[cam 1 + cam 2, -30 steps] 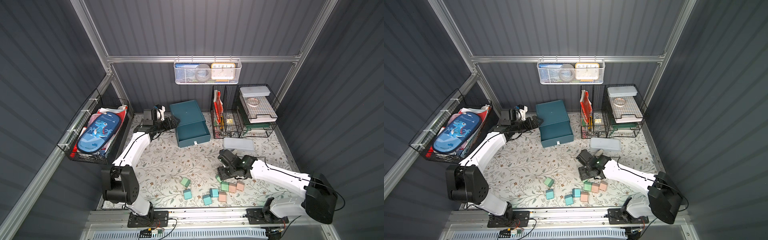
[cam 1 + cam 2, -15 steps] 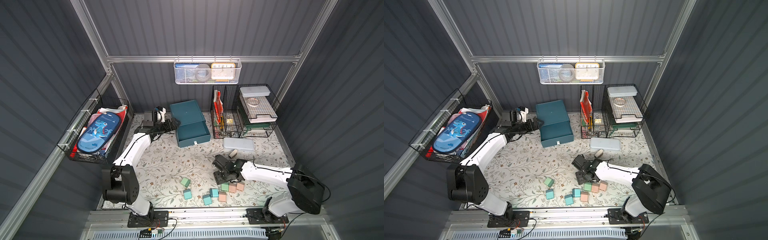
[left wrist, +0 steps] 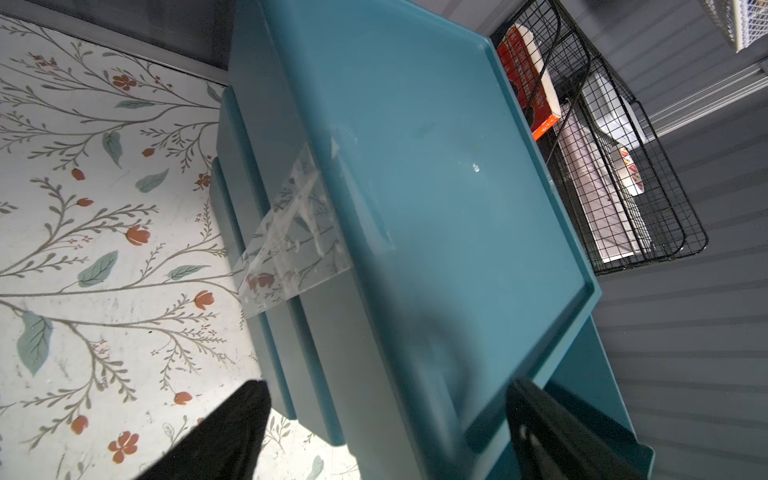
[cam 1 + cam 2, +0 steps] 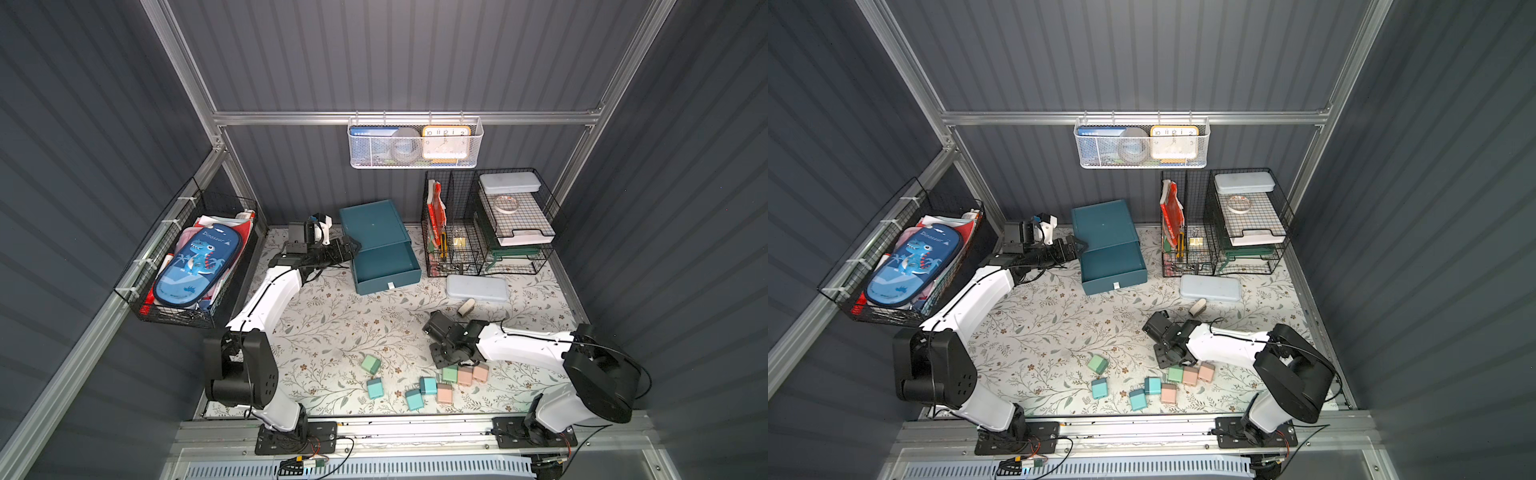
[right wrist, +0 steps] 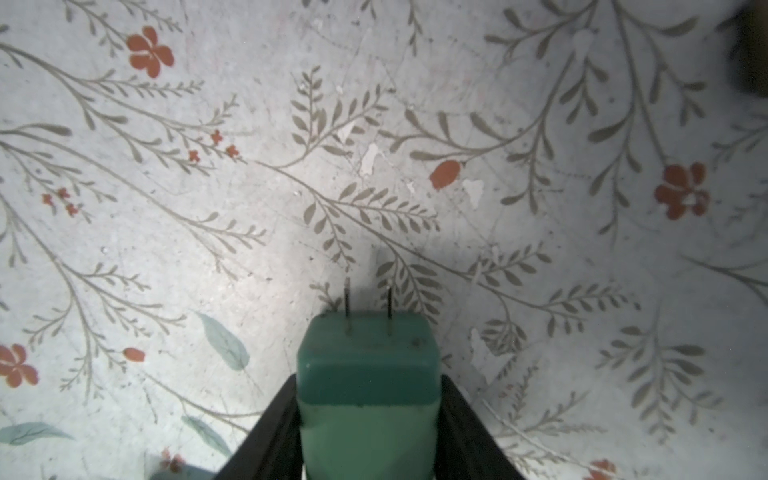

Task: Place the plugs into the drawer by color
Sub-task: Pick up the plug from the center of the board, then place the plug in the drawer.

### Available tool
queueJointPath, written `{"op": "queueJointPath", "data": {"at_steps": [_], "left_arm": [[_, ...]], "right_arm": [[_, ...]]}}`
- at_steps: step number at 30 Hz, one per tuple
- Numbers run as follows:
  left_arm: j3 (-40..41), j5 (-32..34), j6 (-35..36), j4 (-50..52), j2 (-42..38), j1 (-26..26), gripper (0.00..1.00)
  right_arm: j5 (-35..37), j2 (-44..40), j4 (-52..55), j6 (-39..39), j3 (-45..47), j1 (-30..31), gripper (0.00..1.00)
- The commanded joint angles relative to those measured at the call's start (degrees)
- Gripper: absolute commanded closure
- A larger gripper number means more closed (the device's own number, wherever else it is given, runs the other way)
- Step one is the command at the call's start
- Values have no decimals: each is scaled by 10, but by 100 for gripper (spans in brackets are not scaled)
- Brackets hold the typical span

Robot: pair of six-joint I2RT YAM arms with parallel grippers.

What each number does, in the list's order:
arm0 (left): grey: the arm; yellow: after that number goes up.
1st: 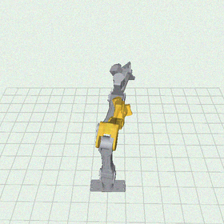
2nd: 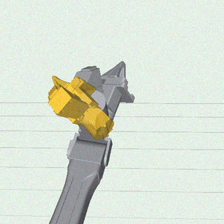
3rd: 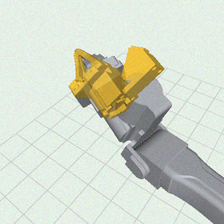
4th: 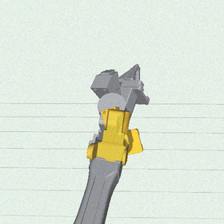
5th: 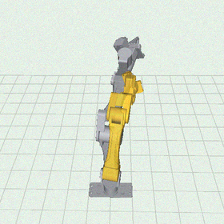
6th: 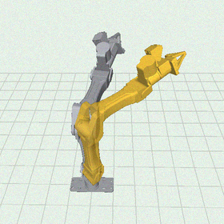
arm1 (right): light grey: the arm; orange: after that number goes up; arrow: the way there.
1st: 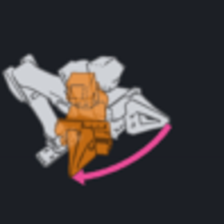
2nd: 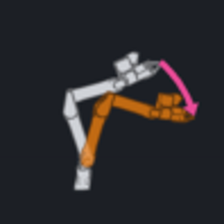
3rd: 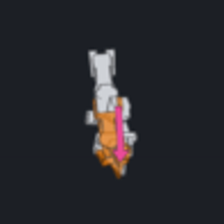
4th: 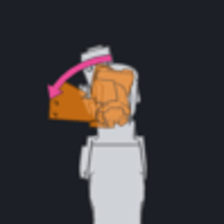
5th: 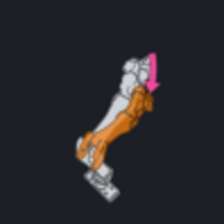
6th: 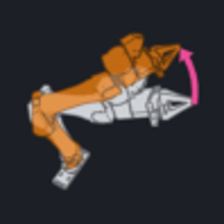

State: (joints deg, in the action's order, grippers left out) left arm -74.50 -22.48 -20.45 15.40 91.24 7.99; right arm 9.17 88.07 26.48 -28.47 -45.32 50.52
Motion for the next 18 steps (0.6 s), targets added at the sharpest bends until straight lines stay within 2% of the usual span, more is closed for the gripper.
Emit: {"op": "queueJointPath", "data": {"at_steps": [1,9,15,18], "left_arm": [[4,-1,15,-2,-14,3,6],[-19,28,19,15,-8,3,7],[-57,56,16,27,-5,4,6],[-82,66,21,44,9,5,6]], "right_arm": [[30,4,26,-1,-12,2,57],[70,-63,112,6,-77,-10,62],[78,-115,163,31,-174,-34,63],[60,-123,183,53,-243,-51,63]]}}
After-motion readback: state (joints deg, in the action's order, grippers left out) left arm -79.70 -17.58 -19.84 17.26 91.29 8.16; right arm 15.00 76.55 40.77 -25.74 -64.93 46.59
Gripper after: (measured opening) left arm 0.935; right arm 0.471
